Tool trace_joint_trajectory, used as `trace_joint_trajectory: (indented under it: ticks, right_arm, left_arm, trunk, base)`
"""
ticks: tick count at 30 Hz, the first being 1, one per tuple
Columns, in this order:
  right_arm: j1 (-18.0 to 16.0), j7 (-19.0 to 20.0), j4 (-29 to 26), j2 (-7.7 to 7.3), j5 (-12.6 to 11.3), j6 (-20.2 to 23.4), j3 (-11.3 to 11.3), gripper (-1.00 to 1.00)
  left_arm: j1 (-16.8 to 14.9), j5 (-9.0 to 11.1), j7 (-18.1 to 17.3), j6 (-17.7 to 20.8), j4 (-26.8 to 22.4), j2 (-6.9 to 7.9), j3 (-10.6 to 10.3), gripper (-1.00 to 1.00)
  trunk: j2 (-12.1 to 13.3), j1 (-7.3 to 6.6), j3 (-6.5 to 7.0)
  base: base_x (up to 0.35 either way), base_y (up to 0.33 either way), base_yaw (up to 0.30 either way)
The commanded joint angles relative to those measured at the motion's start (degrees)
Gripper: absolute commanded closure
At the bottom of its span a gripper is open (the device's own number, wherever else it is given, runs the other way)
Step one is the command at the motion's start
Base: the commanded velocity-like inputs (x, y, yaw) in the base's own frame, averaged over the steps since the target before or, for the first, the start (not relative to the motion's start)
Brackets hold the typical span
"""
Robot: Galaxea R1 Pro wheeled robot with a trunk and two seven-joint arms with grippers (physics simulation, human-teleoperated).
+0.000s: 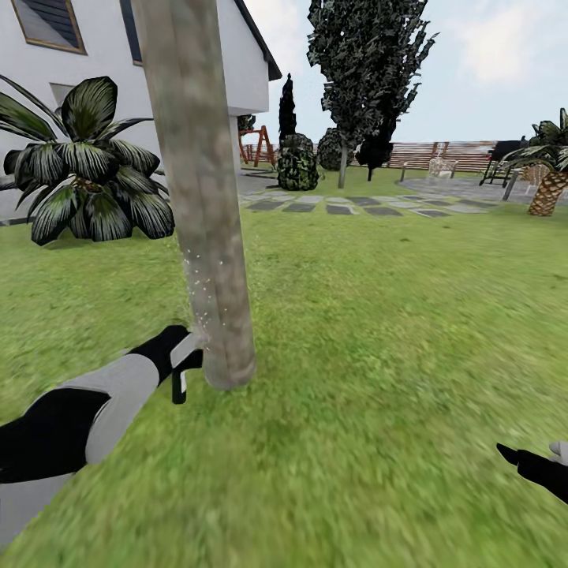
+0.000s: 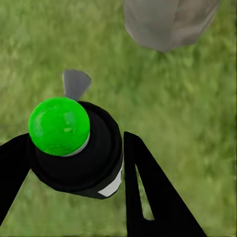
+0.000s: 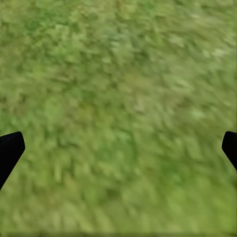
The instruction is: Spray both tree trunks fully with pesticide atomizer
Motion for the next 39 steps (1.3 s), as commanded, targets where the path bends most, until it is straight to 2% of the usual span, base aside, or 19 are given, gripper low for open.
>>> trace_joint_trajectory:
  ticks: [1,3,5,9,15,20,33,39]
  right_arm:
    - [0.0,0.0,0.0,0.00,0.0,0.0,0.0,-1.00]
    - [0.0,0.0,0.0,0.00,0.0,0.0,0.0,-1.00]
    - [0.0,0.0,0.0,0.00,0.0,0.0,0.0,-1.00]
    - [0.0,-0.1,0.0,0.00,0.0,0.0,0.1,-1.00]
    - [0.0,-0.3,0.1,0.00,0.0,0.0,0.1,-1.00]
    - [0.0,-0.1,-0.1,0.00,0.0,0.0,0.1,-1.00]
    - [0.0,-0.1,-0.2,0.00,-0.1,0.0,0.1,-1.00]
    - [0.0,-0.1,-0.2,0.00,0.0,0.0,0.1,-1.00]
  left_arm:
    - [1.2,-0.6,-2.8,-1.1,0.0,-0.02,-0.6,1.00]
    - [2.5,-0.7,-4.7,-4.1,0.0,-0.03,-0.6,1.00]
    - [4.4,-0.7,-5.7,-9.2,0.0,-0.03,-0.6,1.00]
    - [5.4,-0.5,-5.8,-11.4,0.0,-0.22,-0.7,1.00]
    - [8.4,-0.5,-5.7,-15.5,0.0,-0.30,-0.7,1.00]
    - [9.1,-0.5,-5.7,-15.9,0.0,-1.67,-0.7,1.00]
    - [9.1,-0.5,-5.7,-15.9,0.0,-1.71,-0.5,1.00]
    - [9.1,-0.5,-5.6,-17.9,-0.1,-1.71,-0.5,1.00]
  trunk:
    - [0.0,-0.01,0.01]
    - [0.0,-0.01,0.01]
    - [0.0,-0.01,0.01]
    - [0.0,-0.01,0.01]
    - [0.0,-0.01,0.01]
    - [0.0,-0.01,0.01]
    - [0.0,-0.01,-0.35]
    - [0.0,-0.01,-0.54]
  base:
    - [0.000,0.000,0.044]
    - [0.000,0.000,0.132]
    - [0.000,0.000,0.238]
    - [0.000,-0.034,0.204]
    - [0.010,-0.273,0.022]
    - [0.010,-0.315,0.001]
    - [0.077,-0.325,0.200]
    - [0.089,-0.325,0.203]
